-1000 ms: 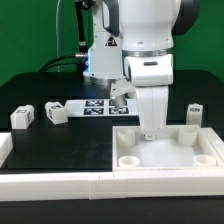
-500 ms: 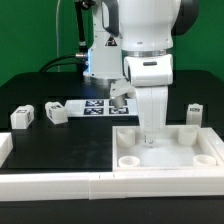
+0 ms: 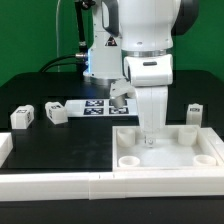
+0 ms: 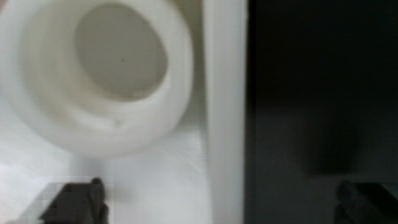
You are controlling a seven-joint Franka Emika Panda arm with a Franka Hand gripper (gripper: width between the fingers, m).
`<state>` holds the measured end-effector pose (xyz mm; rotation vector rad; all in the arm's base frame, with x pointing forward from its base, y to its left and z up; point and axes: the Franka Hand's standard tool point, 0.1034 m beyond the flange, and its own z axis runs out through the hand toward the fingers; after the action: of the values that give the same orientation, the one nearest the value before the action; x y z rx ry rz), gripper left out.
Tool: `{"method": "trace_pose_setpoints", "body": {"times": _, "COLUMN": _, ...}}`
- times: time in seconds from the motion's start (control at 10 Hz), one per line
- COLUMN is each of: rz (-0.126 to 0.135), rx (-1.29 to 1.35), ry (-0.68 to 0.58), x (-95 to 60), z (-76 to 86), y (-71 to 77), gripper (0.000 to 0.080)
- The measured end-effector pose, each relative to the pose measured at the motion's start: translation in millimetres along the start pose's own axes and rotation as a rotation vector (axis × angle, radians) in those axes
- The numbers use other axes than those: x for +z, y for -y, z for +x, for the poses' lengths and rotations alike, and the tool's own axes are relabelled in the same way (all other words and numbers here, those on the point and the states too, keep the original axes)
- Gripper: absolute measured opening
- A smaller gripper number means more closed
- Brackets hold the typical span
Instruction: Assemble one leg
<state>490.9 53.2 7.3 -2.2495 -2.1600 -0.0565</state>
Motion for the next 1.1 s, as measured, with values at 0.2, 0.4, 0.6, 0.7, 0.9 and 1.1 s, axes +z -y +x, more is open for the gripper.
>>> {"method": "trace_pose_setpoints", "body": {"times": 0.2, "rz": -0.031, "rx": 0.071, "ry": -0.002, "x": -16.4, "z": 1.7, "y": 6.3, "gripper": 0.0648}}
{"method": "trace_pose_setpoints", "body": {"times": 0.4, "rz": -0.054, "rx": 0.134, "ry": 0.001, "x": -36.5, "z": 3.9, "y": 23.4, "gripper": 0.0648}}
{"method": "trace_pose_setpoints", "body": {"times": 0.6, "rz": -0.053, "rx": 0.173, "ry": 0.001, "x": -37.9, "z": 4.4, "y": 26.7, "gripper": 0.0648}}
{"method": "trace_pose_setpoints", "body": {"times": 0.7, "rz": -0.052, "rx": 0.181, "ry": 0.001, "x": -37.3, "z": 4.0, "y": 27.0, "gripper": 0.0648}}
{"method": "trace_pose_setpoints", "body": {"times": 0.9, "rz": -0.05, "rx": 0.4, "ry": -0.009, "x": -37.2, "z": 4.6, "y": 27.2, "gripper": 0.0648}}
{"method": "trace_pose_setpoints", "body": {"times": 1.1, "rz": -0.046, "rx": 0.584, "ry": -0.018, "x": -37.1, "z": 5.0, "y": 27.3, "gripper": 0.0648}}
